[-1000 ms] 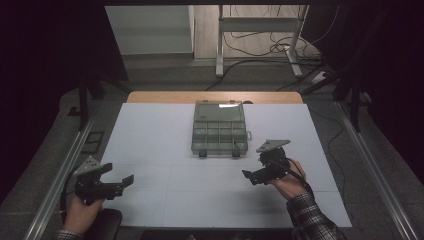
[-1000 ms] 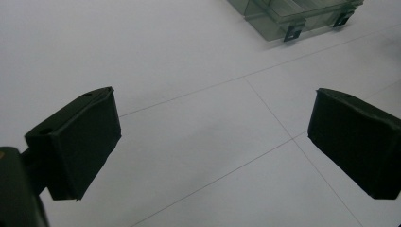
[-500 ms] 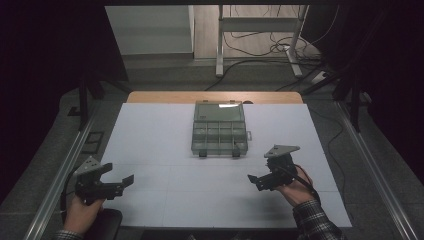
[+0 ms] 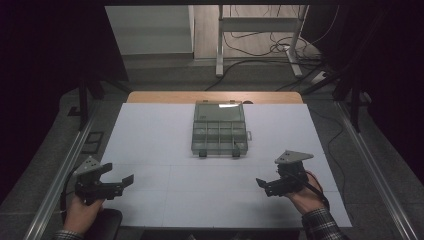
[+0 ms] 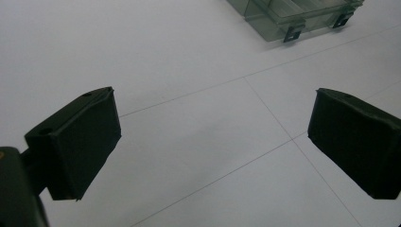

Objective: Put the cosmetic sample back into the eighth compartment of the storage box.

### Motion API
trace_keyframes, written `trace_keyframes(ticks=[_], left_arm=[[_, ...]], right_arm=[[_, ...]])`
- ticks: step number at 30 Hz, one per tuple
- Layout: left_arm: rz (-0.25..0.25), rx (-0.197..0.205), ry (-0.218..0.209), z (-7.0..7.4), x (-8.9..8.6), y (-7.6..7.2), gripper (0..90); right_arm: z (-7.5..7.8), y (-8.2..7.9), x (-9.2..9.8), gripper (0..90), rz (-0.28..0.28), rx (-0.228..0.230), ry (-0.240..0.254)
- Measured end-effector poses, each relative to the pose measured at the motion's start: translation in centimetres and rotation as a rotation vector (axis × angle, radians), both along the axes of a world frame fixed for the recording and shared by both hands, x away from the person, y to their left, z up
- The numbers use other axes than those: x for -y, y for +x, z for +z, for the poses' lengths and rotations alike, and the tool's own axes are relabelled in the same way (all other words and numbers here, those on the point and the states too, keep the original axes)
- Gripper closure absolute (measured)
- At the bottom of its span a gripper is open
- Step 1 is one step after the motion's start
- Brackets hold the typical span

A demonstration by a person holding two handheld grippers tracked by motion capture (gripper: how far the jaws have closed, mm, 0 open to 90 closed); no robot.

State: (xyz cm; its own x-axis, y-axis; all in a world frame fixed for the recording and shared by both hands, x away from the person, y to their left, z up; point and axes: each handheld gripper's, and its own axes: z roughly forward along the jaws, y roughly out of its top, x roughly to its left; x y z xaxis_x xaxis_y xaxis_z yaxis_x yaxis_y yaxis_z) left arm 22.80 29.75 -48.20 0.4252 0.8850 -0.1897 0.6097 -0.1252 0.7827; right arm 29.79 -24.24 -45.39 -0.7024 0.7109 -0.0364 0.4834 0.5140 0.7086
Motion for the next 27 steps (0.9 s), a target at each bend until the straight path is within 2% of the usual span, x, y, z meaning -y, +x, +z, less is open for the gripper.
trace_keyframes(ticks=[16,27], left_arm=[[0.001,0.000,-0.006,0.0,-0.1,0.0,3.7],[0.001,0.001,-0.008,0.0,-0.1,0.0,3.7]], right_arm=[[0.1,-2.0,2.7,0.0,-0.068,0.006,0.018],[0.1,-3.2,3.9,0.0,-0.091,0.048,0.031]])
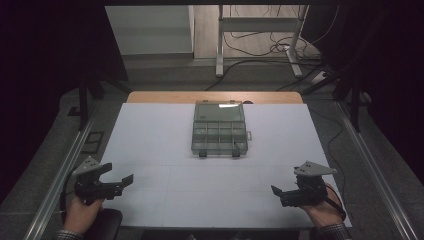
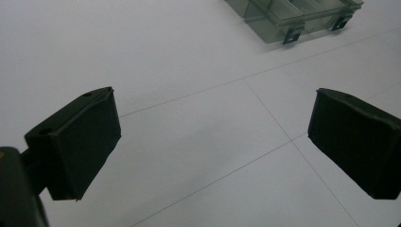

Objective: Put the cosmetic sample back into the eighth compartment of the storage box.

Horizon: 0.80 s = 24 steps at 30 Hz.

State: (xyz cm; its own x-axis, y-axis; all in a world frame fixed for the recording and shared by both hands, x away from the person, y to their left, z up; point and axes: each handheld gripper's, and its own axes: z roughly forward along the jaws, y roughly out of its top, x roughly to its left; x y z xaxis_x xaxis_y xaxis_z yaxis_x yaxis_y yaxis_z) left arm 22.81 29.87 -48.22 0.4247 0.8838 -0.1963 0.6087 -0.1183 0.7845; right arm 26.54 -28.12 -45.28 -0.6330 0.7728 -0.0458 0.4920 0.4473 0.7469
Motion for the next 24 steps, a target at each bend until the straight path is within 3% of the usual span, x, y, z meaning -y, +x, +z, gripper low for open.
trace_keyframes(ticks=[12,18,24], left_arm=[[0.000,-0.001,0.002,0.0,0.0,0.0,3.7],[0.001,-0.001,0.002,0.0,0.0,0.0,3.7],[0.002,-0.001,0.003,0.0,0.0,0.0,3.7]], right_arm=[[-0.3,-1.1,2.0,0.0,-0.063,0.011,-0.005],[-0.6,-1.8,2.9,0.0,-0.096,-0.002,0.023],[-0.4,-2.5,3.6,0.0,-0.124,0.013,0.040]])
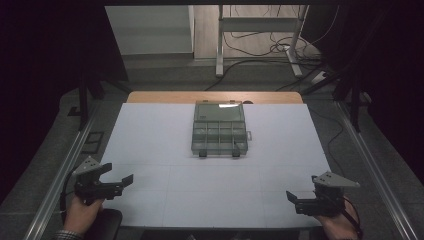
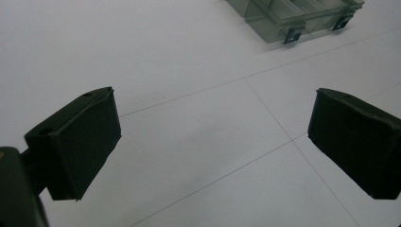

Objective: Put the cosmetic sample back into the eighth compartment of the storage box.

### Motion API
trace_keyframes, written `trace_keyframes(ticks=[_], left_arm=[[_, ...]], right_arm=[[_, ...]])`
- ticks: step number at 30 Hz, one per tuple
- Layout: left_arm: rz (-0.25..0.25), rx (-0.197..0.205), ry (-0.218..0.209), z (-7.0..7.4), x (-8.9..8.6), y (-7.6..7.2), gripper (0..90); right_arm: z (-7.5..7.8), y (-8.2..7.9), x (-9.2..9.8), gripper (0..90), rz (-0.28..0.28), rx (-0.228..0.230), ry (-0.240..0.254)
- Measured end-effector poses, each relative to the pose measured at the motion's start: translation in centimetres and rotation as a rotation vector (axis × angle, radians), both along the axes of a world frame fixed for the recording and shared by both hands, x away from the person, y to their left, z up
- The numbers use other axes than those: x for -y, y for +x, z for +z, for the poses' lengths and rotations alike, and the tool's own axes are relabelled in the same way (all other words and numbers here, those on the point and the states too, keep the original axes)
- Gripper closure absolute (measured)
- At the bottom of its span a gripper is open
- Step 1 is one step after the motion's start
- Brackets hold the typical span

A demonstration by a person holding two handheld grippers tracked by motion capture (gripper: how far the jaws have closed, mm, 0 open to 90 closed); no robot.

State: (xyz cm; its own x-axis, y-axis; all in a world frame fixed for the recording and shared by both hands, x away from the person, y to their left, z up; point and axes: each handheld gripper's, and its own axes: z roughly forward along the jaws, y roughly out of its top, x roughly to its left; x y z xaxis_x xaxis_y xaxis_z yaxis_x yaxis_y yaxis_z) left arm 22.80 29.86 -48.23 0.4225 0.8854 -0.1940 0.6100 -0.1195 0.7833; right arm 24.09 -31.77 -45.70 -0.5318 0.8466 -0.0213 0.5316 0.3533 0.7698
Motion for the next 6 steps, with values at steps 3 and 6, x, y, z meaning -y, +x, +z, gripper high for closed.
trace_keyframes(ticks=[3,6], left_arm=[[0.000,0.000,0.002,0.01,0.02,-0.01,3.7],[0.000,-0.003,0.002,0.03,0.09,0.03,3.7]], right_arm=[[0.03,-0.15,0.20,0.0,-0.009,0.000,0.003],[0.02,-0.15,0.25,0.0,-0.013,-0.001,0.003]])
